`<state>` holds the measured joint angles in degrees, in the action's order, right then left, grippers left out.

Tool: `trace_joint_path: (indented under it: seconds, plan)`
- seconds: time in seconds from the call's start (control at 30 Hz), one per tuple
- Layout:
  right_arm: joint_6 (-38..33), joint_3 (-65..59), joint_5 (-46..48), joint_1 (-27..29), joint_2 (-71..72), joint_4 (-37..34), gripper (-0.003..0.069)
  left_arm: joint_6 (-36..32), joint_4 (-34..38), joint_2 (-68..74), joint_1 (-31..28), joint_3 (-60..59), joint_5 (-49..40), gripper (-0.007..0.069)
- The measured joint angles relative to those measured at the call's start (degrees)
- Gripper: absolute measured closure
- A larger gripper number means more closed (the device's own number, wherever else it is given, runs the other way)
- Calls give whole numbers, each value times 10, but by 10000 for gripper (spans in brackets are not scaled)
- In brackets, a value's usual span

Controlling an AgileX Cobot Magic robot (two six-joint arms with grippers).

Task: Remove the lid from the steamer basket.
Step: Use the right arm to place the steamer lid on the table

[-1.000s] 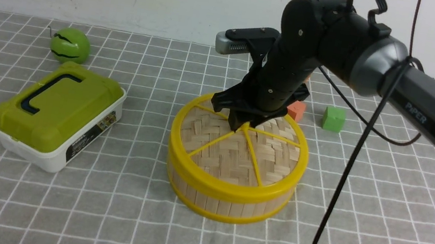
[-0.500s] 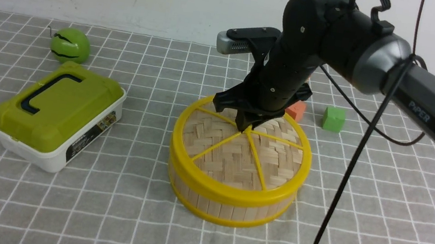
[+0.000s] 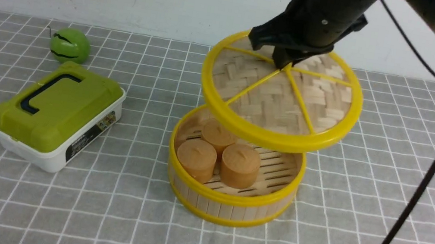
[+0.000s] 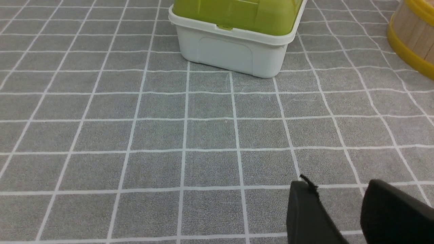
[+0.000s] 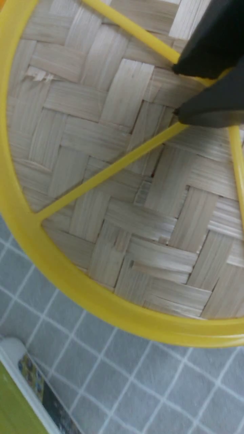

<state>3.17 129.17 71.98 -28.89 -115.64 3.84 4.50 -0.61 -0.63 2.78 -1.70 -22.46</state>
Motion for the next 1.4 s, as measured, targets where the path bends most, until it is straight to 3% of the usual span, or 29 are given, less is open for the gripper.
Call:
trace_joint_path:
  seconds: [0.23,0.37,0.5,0.67,0.83,1.1,1.27,1.4]
  plan:
    - [-11,-109,-1,59,99,18,575,0,0,0,0,0,0,386]
    - [-13,-247,-6,136,166,17,575,0,0,0,0,0,0,386]
    - [-27,-419,-106,222,197,-11,575,0,0,0,0,0,0,386]
    - [-62,-519,-246,238,177,-42,575,0,0,0,0,0,0,386]
    - [-70,-536,-349,238,123,-43,575,0,0,0,0,0,0,386]
    - [-49,-536,-388,238,82,-38,562,0,0,0,0,0,0,386]
    - [-38,-536,-386,238,77,-38,386,0,0,0,0,0,0,386]
    - [-46,-536,-351,238,110,-38,295,0,0,0,0,0,0,386]
